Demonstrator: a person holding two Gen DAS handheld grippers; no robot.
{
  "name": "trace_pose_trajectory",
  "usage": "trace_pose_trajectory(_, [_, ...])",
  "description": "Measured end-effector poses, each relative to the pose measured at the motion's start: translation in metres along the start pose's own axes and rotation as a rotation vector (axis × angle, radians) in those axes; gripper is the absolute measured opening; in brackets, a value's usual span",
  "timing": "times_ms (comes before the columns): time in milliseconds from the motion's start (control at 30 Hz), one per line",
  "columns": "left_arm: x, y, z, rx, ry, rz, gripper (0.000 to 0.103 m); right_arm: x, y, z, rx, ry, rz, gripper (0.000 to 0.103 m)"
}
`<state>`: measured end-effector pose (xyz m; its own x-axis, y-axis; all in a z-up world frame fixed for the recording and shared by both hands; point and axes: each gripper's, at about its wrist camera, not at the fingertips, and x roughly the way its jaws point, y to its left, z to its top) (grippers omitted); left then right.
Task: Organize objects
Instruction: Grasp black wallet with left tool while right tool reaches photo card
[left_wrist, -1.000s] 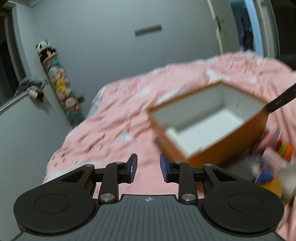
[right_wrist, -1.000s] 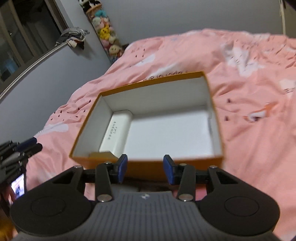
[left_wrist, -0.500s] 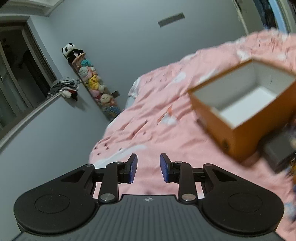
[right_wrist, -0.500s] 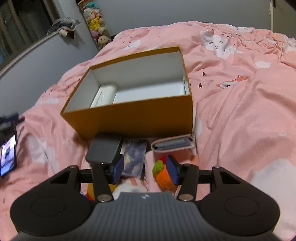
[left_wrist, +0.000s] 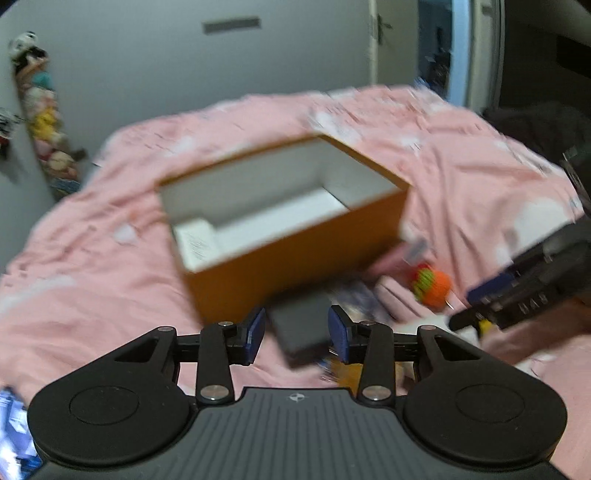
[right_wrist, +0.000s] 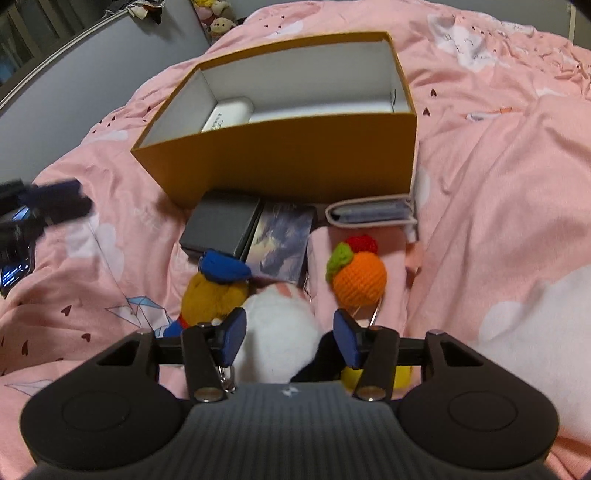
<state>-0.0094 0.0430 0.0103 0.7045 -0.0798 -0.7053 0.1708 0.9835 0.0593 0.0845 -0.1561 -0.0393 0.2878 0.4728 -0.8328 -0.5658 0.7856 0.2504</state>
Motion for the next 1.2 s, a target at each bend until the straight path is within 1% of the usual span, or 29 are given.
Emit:
trace_pose_trajectory(100, [0.022,-0.012,-0.006,-0.005,0.069,-0.070,0.047,-0.001,-0.007,-0.002,0.033,0.003,0.009,0.054])
trace_pose_trajectory(133, [0.030,-0.014,-0.006,-0.018,0.088,-0.075,0.047,-0.001,-0.008,-0.002,0.036,0.002,0.013,0.054])
trace_pose_trajectory(267, [0.050,-0.014,-0.006,-0.067,0.120,-0.021,0.047,0.001,0.000,0.004,-0.004,-0.008,0.028,0.050])
trace_pose_trajectory(300, [0.055,-0.008,-0.005,-0.103,0.120,-0.011,0.048,0.003,0.002,0.007,-0.013,-0.011,0.033,0.049])
trace_pose_trajectory(367, [0.063,0.003,-0.001,-0.183,0.120,-0.001,0.057,0.008,0.004,0.012,-0.024,-0.007,0.043,0.045])
trace_pose_trajectory(400, [0.066,0.012,0.000,-0.241,0.117,-0.002,0.060,0.012,0.005,0.015,-0.027,-0.003,0.049,0.043])
trace_pose_trajectory(500, [0.078,0.033,0.002,-0.378,0.141,-0.005,0.062,0.026,0.010,0.025,-0.041,0.019,0.065,0.041])
trace_pose_trajectory(633, [0.094,0.050,0.002,-0.490,0.167,-0.026,0.064,0.043,0.017,0.037,-0.084,0.041,0.064,0.037])
trace_pose_trajectory(767, [0.111,0.058,0.001,-0.546,0.206,-0.053,0.065,0.058,0.023,0.052,-0.137,0.038,0.031,0.033])
trace_pose_trajectory(900, [0.127,0.064,-0.002,-0.596,0.254,-0.079,0.065,0.074,0.025,0.066,-0.184,0.045,0.004,0.032])
trace_pose_trajectory(1000, [0.136,0.068,-0.005,-0.624,0.273,-0.102,0.071,0.085,0.025,0.074,-0.211,0.056,-0.021,0.032])
trace_pose_trajectory(1033, [0.138,0.070,-0.006,-0.633,0.278,-0.110,0.074,0.088,0.024,0.076,-0.217,0.059,-0.024,0.030])
trace_pose_trajectory(1100, [0.143,0.073,-0.008,-0.658,0.288,-0.125,0.078,0.092,0.024,0.081,-0.221,0.062,-0.005,0.029])
trace_pose_trajectory(1200, [0.151,0.076,-0.011,-0.694,0.292,-0.157,0.080,0.094,0.028,0.084,-0.246,0.054,-0.013,0.028])
